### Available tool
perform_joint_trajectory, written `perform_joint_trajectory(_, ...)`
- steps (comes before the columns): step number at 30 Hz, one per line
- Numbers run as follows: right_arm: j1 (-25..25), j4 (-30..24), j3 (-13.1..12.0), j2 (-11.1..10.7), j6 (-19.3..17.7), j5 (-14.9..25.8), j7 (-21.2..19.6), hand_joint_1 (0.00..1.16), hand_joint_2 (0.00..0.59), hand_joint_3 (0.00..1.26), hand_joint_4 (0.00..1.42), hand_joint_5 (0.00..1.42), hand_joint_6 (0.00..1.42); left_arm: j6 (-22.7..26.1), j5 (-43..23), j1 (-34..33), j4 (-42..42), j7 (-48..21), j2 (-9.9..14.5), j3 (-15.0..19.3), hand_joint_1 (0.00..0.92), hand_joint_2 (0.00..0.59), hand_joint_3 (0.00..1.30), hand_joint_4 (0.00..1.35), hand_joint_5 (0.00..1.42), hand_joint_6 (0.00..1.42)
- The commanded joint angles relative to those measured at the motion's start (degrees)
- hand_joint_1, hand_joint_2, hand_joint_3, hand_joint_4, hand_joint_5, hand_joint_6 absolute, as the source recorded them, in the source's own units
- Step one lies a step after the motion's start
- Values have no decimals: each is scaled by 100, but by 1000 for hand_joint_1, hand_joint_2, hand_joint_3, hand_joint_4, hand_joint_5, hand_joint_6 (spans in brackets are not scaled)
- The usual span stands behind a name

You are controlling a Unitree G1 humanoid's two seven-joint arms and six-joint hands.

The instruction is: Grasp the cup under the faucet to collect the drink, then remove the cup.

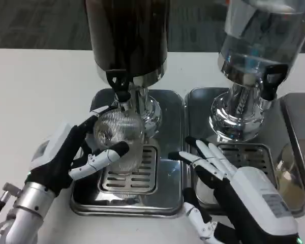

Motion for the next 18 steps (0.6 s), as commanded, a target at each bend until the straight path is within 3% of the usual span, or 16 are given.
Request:
perform_joint_trajectory(1,-31,-48,1,5,12,-13,-68,432,586,210,34,14,143,173,-3,87,76,-128,145,-14,80,67,203,240,416,503)
perform_joint_trajectory(13,-127,72,30,27,-34,8,-148,424,586,210,34,25,143,-66,-249,404,-516,-326,314,156,58,60,95,175,334,441)
perform_joint_trajectory(18,-165,123,40,32,-31,15,-193,421,586,210,34,26,143,-245,-519,848,-1164,-493,517,410,50,60,82,164,305,426)
